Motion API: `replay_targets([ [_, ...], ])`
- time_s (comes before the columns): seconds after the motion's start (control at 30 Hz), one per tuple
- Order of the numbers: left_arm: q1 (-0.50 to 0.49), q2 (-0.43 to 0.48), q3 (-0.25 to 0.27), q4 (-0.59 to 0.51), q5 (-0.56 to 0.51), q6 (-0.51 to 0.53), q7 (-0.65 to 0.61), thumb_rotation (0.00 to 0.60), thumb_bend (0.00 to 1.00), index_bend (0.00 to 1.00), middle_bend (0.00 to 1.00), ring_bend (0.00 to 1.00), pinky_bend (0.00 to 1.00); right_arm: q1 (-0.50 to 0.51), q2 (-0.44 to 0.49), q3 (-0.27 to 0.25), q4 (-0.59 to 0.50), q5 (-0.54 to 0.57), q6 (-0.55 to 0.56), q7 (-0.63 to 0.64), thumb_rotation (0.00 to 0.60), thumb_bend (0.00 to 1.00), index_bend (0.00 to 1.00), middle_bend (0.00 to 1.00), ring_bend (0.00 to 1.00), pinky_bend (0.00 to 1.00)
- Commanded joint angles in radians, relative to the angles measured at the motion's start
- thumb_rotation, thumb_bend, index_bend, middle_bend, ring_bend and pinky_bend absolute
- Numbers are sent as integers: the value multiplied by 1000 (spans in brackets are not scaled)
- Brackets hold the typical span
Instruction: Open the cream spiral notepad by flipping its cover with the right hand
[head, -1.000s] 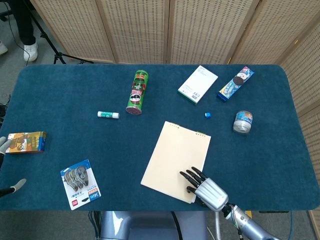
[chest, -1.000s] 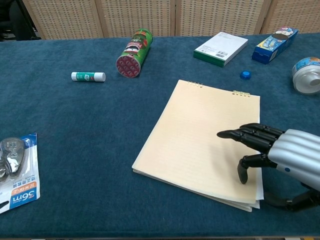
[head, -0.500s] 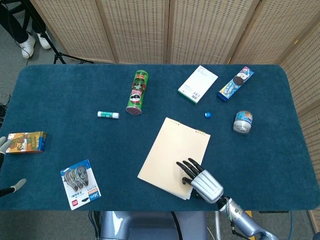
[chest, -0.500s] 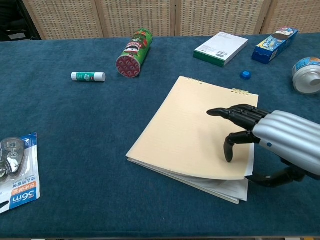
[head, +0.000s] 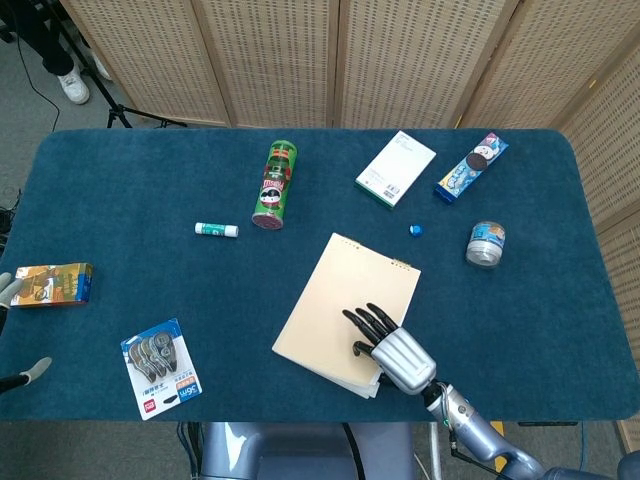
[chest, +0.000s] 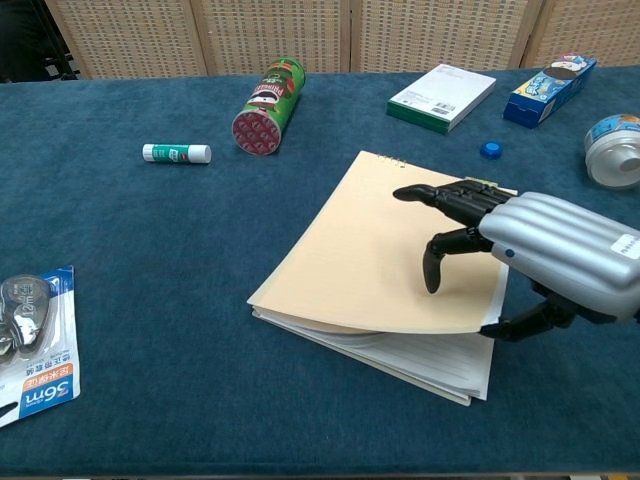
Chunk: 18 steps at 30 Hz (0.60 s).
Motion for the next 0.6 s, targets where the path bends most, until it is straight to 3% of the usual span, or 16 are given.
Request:
replay_targets([
  [0.03, 0, 0, 0, 0, 0, 1, 0, 600, 0, 0, 0, 0, 0, 3, -3, 1, -2, 3, 0, 0, 600, 498, 594, 10, 0, 0],
  [0.27, 0, 2, 0, 0, -1, -1, -3, 600, 0, 0, 0, 0, 0, 10, -8, -6, -2, 2, 8, 7, 600, 624, 694, 31, 0, 0],
  [0.6, 0, 3, 1, 1, 0, 0, -8, 600, 0, 0, 0, 0, 0, 32, 10, -30, 8, -26, 15, 40, 600, 638, 711, 43, 0, 0],
])
